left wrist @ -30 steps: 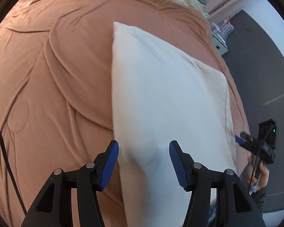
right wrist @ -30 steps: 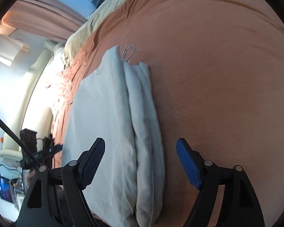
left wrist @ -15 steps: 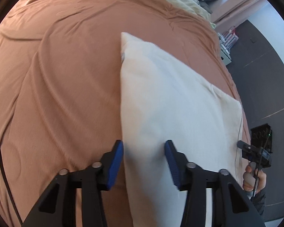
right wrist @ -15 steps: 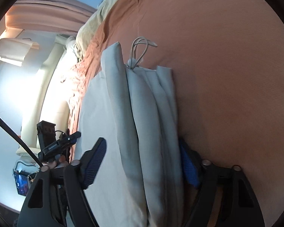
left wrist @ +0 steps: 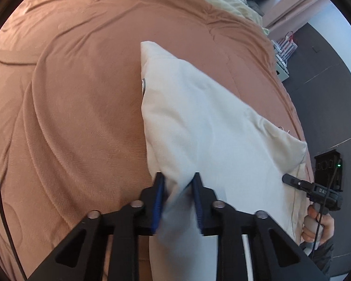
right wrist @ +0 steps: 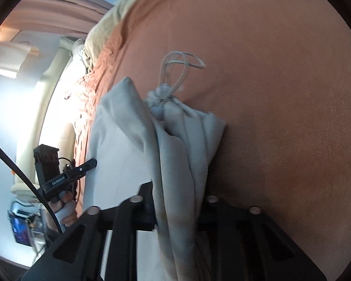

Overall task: Fold large clothes
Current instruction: 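Lift the folded jacket off the duvet with both tools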

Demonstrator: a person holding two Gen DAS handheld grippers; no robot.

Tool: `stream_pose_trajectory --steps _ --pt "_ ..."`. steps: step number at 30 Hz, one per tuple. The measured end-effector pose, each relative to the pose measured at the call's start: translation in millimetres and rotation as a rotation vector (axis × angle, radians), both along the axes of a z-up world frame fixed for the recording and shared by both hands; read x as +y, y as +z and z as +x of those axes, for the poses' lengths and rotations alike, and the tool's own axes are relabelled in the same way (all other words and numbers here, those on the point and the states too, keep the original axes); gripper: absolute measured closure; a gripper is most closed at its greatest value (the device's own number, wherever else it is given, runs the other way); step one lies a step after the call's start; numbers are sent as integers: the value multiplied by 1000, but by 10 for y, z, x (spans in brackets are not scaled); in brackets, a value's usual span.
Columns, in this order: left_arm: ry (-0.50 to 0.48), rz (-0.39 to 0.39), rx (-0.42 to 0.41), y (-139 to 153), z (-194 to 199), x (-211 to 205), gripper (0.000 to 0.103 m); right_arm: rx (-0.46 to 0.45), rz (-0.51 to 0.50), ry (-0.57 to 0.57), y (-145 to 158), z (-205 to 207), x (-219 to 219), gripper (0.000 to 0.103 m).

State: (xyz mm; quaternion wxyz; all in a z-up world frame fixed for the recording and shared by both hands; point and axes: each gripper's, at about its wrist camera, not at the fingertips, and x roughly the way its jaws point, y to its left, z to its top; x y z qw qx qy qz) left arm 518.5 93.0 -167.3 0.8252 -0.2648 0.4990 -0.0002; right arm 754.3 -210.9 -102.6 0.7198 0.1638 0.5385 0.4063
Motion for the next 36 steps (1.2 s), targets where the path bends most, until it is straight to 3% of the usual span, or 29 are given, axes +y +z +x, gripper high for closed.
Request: stream_pose_trajectory --steps 9,16,28,36 --pt "-20 39 -133 674 -436 -173 94 -177 56 -10 657 -721 -102 95" --pt "-35 40 -233 1239 -787 -472 95 -274 99 -47 901 -1301 -474 95" --pt "-172 2 -383 1927 -1125 -1608 95 -467 113 -170 1455 -2230 -1317 95" --pt "-255 -25 -416 2229 -1090 -2575 96 -548 70 -271 1705 -2715 -1993 95"
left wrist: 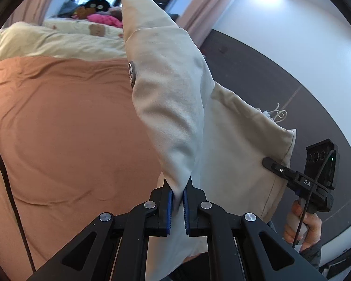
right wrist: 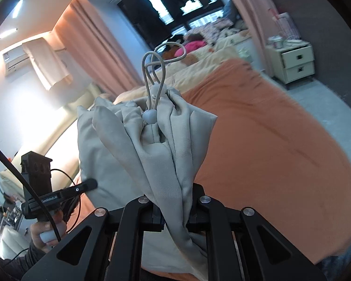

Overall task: Fold large clothes
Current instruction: 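Lift the folded jacket off the duvet with both tools, then lay the folded jacket back on the duvet and open both tools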

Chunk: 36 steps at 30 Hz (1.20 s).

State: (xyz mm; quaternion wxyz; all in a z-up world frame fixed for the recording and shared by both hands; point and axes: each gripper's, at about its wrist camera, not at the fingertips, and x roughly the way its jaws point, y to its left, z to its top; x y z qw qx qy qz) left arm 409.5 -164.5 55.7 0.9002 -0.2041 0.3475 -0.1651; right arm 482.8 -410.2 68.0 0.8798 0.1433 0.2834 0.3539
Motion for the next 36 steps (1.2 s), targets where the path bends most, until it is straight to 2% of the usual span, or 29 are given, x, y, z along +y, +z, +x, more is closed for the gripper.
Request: stream_pose_trajectory --steps 8,14,21,26,32,36 --pt "-96 -22 4 144 127 -771 95 -18 -19 -112 183 -543 -402 95" --pt "-181 -40 7 145 220 -1244 96 -9 -51 -194 325 -706 -579 95" --pt "-259 -104 67 -32 405 -1698 96 33 -93 -285 466 -763 -604 95" --pt "-287 -100 140 -405 772 -1886 96 80 -126 -337 450 -561 -468 95" --pt "-255 -62 215 -895 1374 -1820 95 91 -181 -362 228 -57 -92 95" --pt "-249 -26 255 -1078 1740 -1768 94 137 -233 -361 140 368 185 95"
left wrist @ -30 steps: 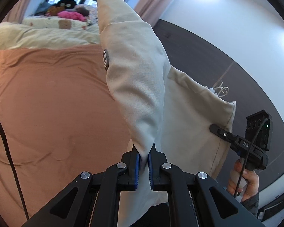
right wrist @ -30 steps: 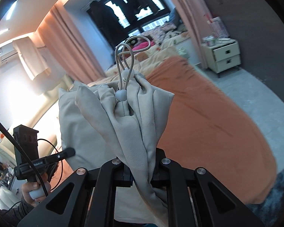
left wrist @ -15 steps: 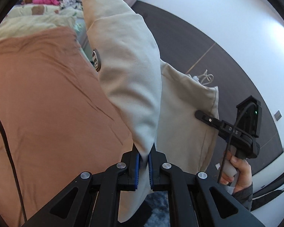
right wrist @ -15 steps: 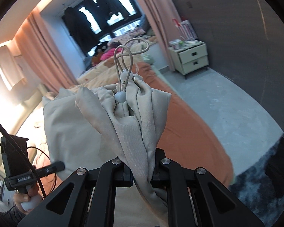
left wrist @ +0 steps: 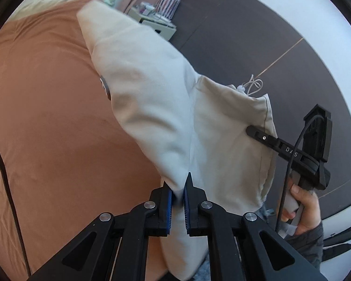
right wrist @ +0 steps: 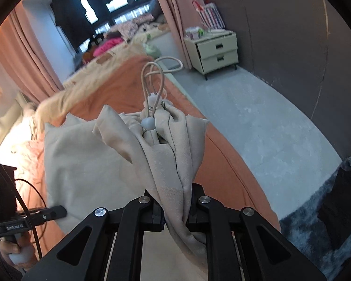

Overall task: Fold large clothes
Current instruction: 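Lay the folded jacket back on the duvet and open both tools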

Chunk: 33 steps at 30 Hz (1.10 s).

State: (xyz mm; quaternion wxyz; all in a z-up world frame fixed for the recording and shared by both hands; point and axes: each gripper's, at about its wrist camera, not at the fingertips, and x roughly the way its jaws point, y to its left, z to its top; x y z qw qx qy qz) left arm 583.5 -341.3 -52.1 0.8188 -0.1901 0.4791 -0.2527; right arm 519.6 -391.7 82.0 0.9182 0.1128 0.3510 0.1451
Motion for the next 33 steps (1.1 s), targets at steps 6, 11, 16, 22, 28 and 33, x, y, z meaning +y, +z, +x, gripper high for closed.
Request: stream_pose_trajectory --steps 6,11,16,22,28,33 --pt "26 46 60 -357 264 120 90 70 -38 -4 -99 489 245 95" --pt "30 119 135 -714 488 270 85 179 -99 -67 -353 1101 390 91" --pt "92 96 140 -778 545 578 78 275 -136 -218 -435 1417 328 60" --pt "58 112 128 -755 367 576 72 190 -102 -404 42 939 -48 50" --pt "-4 115 121 -837 365 388 72 166 5 -441 161 -186 -517 50" --pt "-31 106 125 -851 332 308 72 172 93 -497 5 -1005 -818 50"
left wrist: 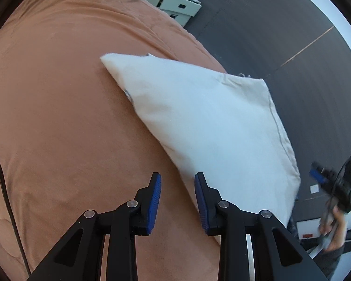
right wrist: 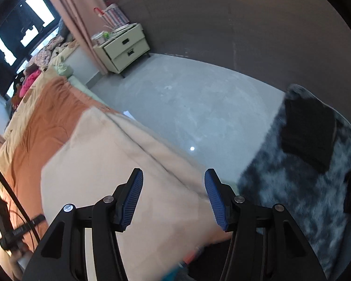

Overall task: Fold large clothes
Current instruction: 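Lay the folded jacket back on the duvet and open both tools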

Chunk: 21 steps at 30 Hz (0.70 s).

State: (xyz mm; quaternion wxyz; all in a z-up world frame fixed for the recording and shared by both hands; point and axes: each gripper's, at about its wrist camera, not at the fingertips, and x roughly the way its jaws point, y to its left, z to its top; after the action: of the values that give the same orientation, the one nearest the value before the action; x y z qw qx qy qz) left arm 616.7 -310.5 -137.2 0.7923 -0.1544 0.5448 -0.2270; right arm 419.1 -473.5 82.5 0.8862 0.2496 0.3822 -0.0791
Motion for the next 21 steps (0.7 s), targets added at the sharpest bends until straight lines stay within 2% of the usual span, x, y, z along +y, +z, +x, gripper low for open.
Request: stream_pose_trajectory --steps 2,4,7,8,9,11,12,15,18,21 --pt "0 -11 -2 23 -32 -21 72 -4 70 -4 -156 -166 -15 50" --pt "-5 -24 -5 35 -41 -67 72 -19 218 -4 -384 -336 -107 50" --pt "-15 -18 -2 1 -29 -120 72 -18 278 -31 -546 -514 -254 51" --pt "-17 -18 -5 -13 5 -142 72 -21 302 -28 -598 -530 -291 62" --pt "-15 -23 -9 -16 20 -146 72 -20 316 -21 -649 -521 -305 81" --pt "-9 -41 -27 -8 48 -132 72 -38 325 -22 -672 -411 -315 96" --pt "-9 -39 -42 -4 75 -132 72 -61 332 -31 -686 -397 -337 99" --pt "-7 -24 -69 -5 161 -150 80 -94 341 -68 -669 -343 -497 100" --pt "-2 -28 -62 -43 271 -182 81 -72 294 -85 -648 -245 -555 100" --pt "-7 -18 -79 -43 341 -202 81 -64 287 -101 -629 -223 -681 100"
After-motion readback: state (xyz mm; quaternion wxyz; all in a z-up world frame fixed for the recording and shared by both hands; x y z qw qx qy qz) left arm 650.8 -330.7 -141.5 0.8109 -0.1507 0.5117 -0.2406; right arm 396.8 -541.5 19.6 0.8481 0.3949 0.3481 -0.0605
